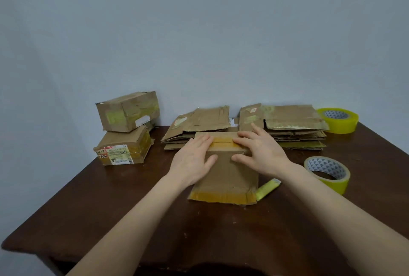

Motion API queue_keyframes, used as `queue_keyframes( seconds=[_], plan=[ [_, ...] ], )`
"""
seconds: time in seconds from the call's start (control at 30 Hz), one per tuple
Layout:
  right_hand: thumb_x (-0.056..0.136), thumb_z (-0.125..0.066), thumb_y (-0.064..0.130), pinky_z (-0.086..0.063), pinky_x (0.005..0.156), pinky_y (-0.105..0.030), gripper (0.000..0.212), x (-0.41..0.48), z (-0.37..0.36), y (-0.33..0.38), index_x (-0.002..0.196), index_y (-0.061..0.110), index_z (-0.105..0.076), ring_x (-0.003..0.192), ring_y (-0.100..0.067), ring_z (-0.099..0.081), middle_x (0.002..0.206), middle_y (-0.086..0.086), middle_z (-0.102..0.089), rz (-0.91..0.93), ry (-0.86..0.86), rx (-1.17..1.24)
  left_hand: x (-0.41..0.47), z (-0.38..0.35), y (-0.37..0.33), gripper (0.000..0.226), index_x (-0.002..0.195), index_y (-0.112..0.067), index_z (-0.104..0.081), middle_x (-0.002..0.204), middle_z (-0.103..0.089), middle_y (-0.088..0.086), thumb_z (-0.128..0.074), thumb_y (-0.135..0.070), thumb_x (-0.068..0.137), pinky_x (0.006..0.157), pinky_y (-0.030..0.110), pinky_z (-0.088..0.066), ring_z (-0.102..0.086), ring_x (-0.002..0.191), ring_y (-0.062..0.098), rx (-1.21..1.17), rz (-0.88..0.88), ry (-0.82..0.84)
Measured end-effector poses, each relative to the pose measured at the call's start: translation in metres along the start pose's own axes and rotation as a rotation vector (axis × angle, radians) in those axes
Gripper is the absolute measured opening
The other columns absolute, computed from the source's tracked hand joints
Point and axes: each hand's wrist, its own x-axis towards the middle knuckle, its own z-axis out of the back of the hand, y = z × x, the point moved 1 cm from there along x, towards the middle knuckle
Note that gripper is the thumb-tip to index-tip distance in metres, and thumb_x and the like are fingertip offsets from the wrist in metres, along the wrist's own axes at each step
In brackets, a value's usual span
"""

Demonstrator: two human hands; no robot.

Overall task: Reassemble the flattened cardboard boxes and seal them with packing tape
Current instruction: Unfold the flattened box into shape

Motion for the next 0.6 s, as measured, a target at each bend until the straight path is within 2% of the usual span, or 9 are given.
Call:
queue_keyframes(
  seconds=[0.07, 0.13, 0.23, 0.6],
  plan=[
    [0.093, -0.046, 0.056, -0.005, 0.121, -0.039, 0.062, 0.001, -0.003, 0.004, 0.146, 0.025, -0.037, 0.149, -0.022, -0.004, 0.157, 0.002, -0.028, 0.026, 0.009, -0.061, 0.004, 0.003, -0.002, 0.065, 0.150, -0.019, -0.026, 0.157, -0.024, -0.003, -0.046, -0.044, 0.093, 0.118, 0.028, -0.004, -0.019, 0.143, 0.010, 0.080, -0.012, 0.004],
    [0.095, -0.045, 0.052, -0.006, 0.121, -0.036, 0.061, 0.001, -0.005, 0.003, 0.148, 0.022, -0.034, 0.149, -0.020, -0.005, 0.158, 0.001, -0.025, 0.018, 0.024, -0.052, 0.012, 0.003, -0.008, 0.068, 0.149, -0.018, -0.025, 0.156, -0.026, -0.001, -0.049, -0.043, 0.089, 0.120, 0.032, -0.007, -0.022, 0.142, 0.014, 0.121, -0.037, 0.006],
    [0.096, -0.044, 0.049, -0.006, 0.121, -0.034, 0.063, 0.002, -0.007, 0.000, 0.150, 0.021, -0.029, 0.149, -0.019, -0.006, 0.159, 0.000, -0.022, 0.024, 0.045, -0.046, 0.020, -0.005, -0.015, 0.074, 0.151, -0.021, -0.016, 0.159, -0.015, 0.001, -0.046, -0.047, 0.089, 0.120, 0.037, -0.008, -0.013, 0.146, 0.019, 0.167, -0.058, 0.063],
    [0.099, -0.044, 0.042, -0.003, 0.119, -0.030, 0.058, -0.002, -0.007, 0.002, 0.150, 0.020, -0.029, 0.149, -0.016, -0.008, 0.160, -0.001, -0.020, 0.045, 0.051, -0.021, 0.013, -0.010, -0.018, 0.071, 0.152, -0.022, -0.015, 0.160, -0.011, 0.001, -0.038, -0.055, 0.094, 0.118, 0.034, -0.013, -0.014, 0.146, 0.019, 0.195, -0.038, 0.013]
  ],
)
